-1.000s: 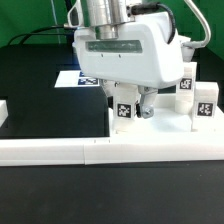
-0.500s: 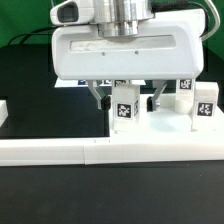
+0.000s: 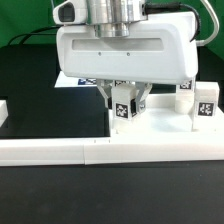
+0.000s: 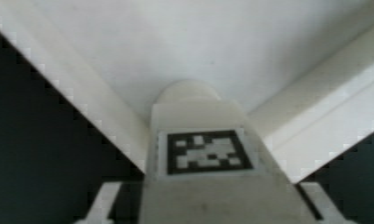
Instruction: Assemble square table
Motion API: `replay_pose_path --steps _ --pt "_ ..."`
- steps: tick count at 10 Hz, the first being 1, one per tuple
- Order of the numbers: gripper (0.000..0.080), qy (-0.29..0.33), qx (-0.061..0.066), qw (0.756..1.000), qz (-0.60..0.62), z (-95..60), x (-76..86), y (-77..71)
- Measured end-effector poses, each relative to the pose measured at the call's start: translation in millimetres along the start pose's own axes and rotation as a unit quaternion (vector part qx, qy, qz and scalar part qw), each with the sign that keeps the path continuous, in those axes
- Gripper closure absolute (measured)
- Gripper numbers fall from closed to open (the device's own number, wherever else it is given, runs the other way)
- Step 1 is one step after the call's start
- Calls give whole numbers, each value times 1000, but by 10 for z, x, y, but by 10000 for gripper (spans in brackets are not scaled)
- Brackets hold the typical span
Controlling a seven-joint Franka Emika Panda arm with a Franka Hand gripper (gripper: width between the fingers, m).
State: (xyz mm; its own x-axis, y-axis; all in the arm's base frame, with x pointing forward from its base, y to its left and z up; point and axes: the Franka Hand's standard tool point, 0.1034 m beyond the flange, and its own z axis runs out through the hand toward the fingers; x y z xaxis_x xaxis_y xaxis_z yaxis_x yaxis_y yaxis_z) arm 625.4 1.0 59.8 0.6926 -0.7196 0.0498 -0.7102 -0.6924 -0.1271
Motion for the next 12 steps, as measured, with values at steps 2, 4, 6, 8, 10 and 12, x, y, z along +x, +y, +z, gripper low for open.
replay_pose_path --steps 2,4,6,8,10,12 --pt "511 -5 -11 979 205 6 -7 11" --pt "511 -41 -23 887 460 12 -29 -33" --pt "511 -51 -19 826 561 10 -25 -43" --pt "511 -49 -27 794 606 25 -45 -18" --pt "436 -49 -25 812 582 26 -50 -19" --pt "253 -31 -19 901 433 32 -180 -22"
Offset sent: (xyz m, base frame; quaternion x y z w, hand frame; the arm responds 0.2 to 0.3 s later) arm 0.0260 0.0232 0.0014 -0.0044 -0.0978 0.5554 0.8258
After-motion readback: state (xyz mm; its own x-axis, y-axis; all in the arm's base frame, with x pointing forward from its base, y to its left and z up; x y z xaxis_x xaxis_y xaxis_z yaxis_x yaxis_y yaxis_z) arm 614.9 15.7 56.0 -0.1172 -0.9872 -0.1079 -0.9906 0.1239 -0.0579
